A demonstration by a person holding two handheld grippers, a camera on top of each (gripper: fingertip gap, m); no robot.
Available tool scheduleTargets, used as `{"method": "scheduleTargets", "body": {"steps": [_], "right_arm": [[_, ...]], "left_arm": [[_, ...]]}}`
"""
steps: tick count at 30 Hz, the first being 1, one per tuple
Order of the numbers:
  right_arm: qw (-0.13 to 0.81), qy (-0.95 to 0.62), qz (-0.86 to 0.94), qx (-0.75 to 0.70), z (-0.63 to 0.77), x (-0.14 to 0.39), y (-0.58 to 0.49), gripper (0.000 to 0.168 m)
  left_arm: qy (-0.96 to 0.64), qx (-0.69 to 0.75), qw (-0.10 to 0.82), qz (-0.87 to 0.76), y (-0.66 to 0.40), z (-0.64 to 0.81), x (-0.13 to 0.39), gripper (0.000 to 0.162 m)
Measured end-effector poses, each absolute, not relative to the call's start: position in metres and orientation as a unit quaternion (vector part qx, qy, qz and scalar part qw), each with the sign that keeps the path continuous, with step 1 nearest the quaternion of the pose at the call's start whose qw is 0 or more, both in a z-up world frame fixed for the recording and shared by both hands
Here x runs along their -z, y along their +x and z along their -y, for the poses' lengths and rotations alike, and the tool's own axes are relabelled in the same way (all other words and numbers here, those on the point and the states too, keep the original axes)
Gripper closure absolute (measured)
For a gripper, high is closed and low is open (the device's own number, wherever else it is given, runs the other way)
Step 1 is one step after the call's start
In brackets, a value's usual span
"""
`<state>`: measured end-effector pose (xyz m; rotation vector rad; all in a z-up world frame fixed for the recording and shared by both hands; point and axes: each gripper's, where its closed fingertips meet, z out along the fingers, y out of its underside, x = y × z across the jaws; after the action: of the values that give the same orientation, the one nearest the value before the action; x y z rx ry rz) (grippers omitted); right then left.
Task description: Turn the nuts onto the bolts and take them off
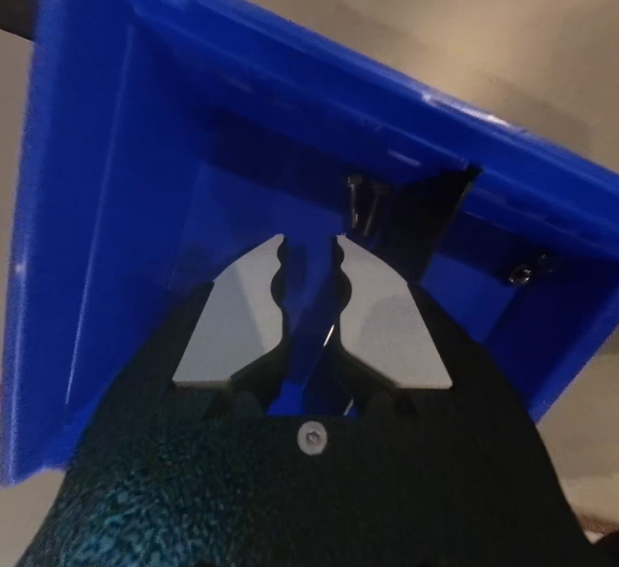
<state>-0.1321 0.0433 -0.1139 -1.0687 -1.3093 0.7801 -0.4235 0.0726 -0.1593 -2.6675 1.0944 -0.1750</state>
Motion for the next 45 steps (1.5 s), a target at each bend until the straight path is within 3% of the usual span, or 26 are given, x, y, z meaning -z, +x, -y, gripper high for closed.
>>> {"method": "scheduleTargets", "body": {"steps": [14, 21, 24, 30, 45], "right_arm": [[0.589, -0.468, 0.561, -0.346, -0.045, 0.115, -0.132, 0.159], [0.587, -0.469, 0.560, -0.349, -0.045, 0.115, -0.132, 0.159], [0.587, -0.468, 0.561, -0.348, -0.044, 0.116, -0.132, 0.159], [0.587, -0.468, 0.563, -0.346, -0.044, 0.116, -0.133, 0.159], [0.587, -0.468, 0.563, -0.345, -0.044, 0.117, -0.133, 0.159]], "left_arm": [[-0.900, 0.067, -0.008, -0.430, -0.405, -0.077, 0.193, 0.128], [-0.892, 0.053, -0.040, -0.446, -0.404, -0.068, 0.201, 0.152], [-0.886, 0.029, -0.026, -0.462, -0.409, -0.073, 0.196, 0.162], [-0.891, -0.017, -0.009, -0.454, -0.435, -0.074, 0.183, 0.162], [-0.874, 0.106, 0.009, -0.475, -0.379, -0.027, 0.171, 0.162]]}}
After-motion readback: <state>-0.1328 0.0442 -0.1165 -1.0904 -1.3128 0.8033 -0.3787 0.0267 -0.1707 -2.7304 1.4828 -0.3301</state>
